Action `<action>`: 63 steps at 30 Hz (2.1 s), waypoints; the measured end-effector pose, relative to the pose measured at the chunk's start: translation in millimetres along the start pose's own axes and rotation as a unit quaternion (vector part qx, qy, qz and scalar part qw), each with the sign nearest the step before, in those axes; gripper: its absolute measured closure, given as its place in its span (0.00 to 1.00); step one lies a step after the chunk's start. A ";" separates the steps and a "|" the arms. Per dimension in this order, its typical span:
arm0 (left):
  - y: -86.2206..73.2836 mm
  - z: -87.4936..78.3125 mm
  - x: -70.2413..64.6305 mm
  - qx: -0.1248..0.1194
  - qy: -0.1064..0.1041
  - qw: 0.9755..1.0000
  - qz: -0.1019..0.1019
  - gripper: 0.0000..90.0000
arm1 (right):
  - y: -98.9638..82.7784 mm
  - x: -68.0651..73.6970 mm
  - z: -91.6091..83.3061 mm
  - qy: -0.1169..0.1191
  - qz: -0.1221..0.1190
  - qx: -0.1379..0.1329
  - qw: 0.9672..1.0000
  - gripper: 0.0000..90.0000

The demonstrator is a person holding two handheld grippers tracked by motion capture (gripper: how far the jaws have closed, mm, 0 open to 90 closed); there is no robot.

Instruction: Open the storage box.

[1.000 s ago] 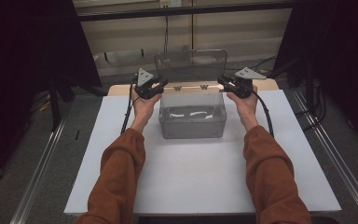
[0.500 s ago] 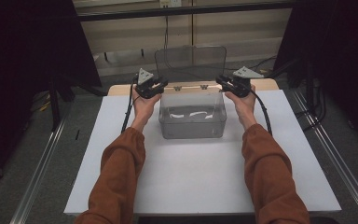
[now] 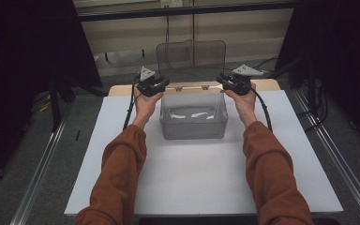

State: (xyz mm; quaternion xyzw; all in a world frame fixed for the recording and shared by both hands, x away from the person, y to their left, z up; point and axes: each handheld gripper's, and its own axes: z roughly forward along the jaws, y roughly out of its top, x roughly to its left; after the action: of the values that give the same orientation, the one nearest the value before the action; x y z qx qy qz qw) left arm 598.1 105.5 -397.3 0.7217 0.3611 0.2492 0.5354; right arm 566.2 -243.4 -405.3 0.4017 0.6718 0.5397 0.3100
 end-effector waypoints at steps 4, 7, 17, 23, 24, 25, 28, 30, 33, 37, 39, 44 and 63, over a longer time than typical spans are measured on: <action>-0.8 1.1 0.0 0.000 0.000 1.000 -0.009 0.74 | 4.4 -1.4 2.1 0.002 -0.010 0.014 1.000 0.82; -1.7 2.3 1.1 0.001 -0.002 1.000 -0.015 0.74 | 5.1 -1.8 3.1 0.002 -0.011 0.018 1.000 0.81; -0.1 4.3 2.7 0.014 -0.009 1.000 -0.024 0.73 | 4.6 -3.0 5.9 0.001 -0.003 0.021 1.000 0.79; 0.0 6.1 2.8 0.024 -0.006 0.999 -0.032 0.71 | 3.4 -5.4 8.7 0.003 0.008 0.023 1.000 0.77; -0.1 6.8 2.8 0.023 -0.006 0.999 -0.033 0.70 | 3.6 -5.8 8.7 0.004 0.010 0.026 1.000 0.77; -0.3 7.5 2.9 0.024 -0.005 0.999 -0.036 0.70 | 3.6 -6.4 9.3 0.006 0.010 0.026 1.000 0.77; 0.2 9.1 3.6 0.028 -0.007 0.999 -0.036 0.68 | 4.2 -7.4 10.4 0.009 0.015 0.033 0.999 0.76; 0.6 9.9 3.9 0.032 -0.008 0.999 -0.039 0.67 | 4.4 -8.2 11.5 0.010 0.017 0.037 0.999 0.75; 0.6 10.9 4.5 0.037 -0.009 0.998 -0.045 0.66 | 4.3 -8.6 13.1 0.010 0.022 0.041 0.999 0.74; 0.3 11.4 4.6 0.041 -0.011 0.998 -0.046 0.65 | 3.9 -9.4 14.1 0.012 0.028 0.043 0.999 0.73; -0.2 11.7 5.0 0.044 -0.011 0.998 -0.046 0.64 | 4.3 -9.8 14.3 0.013 0.031 0.047 0.998 0.73; -1.2 12.3 6.4 0.050 -0.013 0.997 -0.056 0.63 | 4.4 -9.1 15.9 0.006 0.031 0.058 0.998 0.71; -3.5 16.5 6.4 0.068 -0.012 0.993 -0.094 0.55 | -3.0 -11.1 21.0 0.004 0.076 0.061 0.995 0.66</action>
State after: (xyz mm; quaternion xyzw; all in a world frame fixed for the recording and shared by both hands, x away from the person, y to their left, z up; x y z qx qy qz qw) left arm 613.5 101.3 -405.7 0.7222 0.4374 0.1640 0.5101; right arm 588.8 -243.4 -413.2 0.4673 0.6725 0.5212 0.2405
